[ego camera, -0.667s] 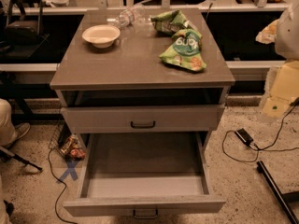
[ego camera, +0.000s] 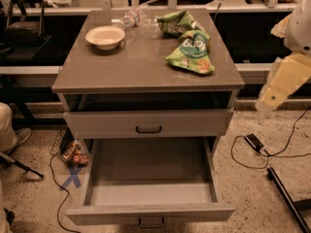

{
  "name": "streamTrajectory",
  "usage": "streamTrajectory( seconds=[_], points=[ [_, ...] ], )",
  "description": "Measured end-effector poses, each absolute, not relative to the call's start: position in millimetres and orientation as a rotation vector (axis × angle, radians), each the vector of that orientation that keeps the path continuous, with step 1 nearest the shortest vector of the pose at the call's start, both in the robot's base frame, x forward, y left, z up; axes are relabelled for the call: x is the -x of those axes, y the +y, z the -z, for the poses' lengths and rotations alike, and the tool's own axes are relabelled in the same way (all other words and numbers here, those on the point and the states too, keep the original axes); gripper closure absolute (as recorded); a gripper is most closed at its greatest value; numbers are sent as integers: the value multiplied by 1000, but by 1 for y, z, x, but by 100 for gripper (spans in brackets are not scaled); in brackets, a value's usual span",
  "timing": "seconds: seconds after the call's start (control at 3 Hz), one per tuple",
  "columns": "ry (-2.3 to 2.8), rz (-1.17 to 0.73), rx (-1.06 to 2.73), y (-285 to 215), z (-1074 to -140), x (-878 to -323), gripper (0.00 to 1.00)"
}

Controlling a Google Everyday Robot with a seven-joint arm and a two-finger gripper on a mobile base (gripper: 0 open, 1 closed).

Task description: Place green rice chip bag into middle drawer

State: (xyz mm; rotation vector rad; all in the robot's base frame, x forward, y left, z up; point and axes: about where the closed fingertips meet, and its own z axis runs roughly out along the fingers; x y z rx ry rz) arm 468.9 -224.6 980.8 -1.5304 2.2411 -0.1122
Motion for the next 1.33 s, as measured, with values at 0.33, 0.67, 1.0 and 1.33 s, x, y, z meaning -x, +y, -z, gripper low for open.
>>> streamTrajectory(
  seconds=[0.33,0.67,1.0,1.33],
  points=[
    [2269,50,1278,-234,-975,-526,0],
    [2324,-4,1032,-243,-961,-584,0],
    [2417,-76,829,-248,-934,-641,0],
    [2496,-116,675,-251,-908,-690,0]
  ],
)
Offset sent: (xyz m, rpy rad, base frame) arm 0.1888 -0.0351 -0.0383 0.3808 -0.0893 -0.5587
